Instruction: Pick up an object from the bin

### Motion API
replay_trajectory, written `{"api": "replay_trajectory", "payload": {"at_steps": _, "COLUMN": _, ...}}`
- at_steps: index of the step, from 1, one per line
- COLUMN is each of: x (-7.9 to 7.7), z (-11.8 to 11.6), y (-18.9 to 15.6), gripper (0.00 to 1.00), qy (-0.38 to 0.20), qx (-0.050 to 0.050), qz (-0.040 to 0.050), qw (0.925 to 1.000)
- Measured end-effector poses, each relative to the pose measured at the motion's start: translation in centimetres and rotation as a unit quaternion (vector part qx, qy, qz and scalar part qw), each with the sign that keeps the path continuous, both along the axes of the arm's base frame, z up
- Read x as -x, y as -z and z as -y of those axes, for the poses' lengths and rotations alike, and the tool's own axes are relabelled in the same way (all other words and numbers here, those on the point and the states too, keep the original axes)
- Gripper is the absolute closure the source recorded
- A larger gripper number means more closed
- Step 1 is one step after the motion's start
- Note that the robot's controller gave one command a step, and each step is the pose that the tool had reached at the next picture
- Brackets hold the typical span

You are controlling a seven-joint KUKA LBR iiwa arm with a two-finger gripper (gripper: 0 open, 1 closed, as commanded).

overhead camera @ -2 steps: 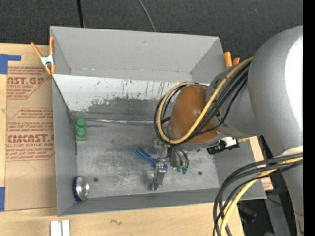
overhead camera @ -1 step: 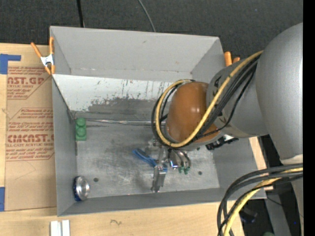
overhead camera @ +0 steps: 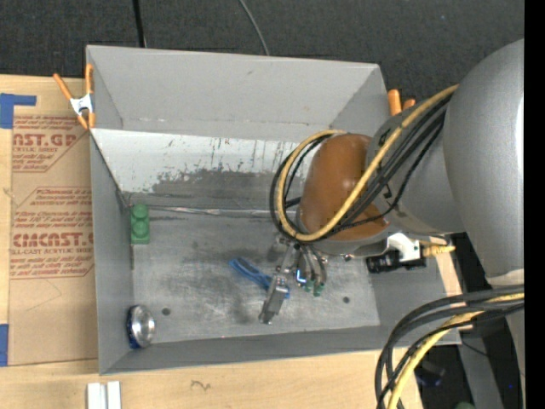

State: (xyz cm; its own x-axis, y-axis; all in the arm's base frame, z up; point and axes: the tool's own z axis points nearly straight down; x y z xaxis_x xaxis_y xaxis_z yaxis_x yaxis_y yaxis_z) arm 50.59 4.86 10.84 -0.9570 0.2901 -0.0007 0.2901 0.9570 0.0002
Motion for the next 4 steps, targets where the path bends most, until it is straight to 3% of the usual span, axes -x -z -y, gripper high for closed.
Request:
{"api": "replay_trajectory", "payload": {"at_steps": 1, "x": 1.9, "z": -1.8, "y": 3.7, "gripper": 0.0, "qy": 0.05, "qx": -0.001, "qz": 0.0058, "qw": 0.9987}}
{"api": "replay_trajectory", "payload": {"at_steps": 2, "x": 1.8, "z": -1.8, "y": 3.6, "gripper": 0.0, "qy": 0.05, "qx": 0.0, "qz": 0.0027, "qw": 0.9987}}
{"api": "replay_trajectory", "payload": {"at_steps": 3, "x": 1.8, "z": -1.8, "y": 3.7, "gripper": 1.0, "qy": 0.05, "qx": 0.0, "qz": 0.0011, "qw": 0.9988}}
{"api": "replay_trajectory", "payload": {"at_steps": 4, "x": 1.8, "z": -1.8, "y": 1.6, "gripper": 1.0, "qy": 0.049, "qx": -0.001, "qz": 0.0001, "qw": 0.9988}}
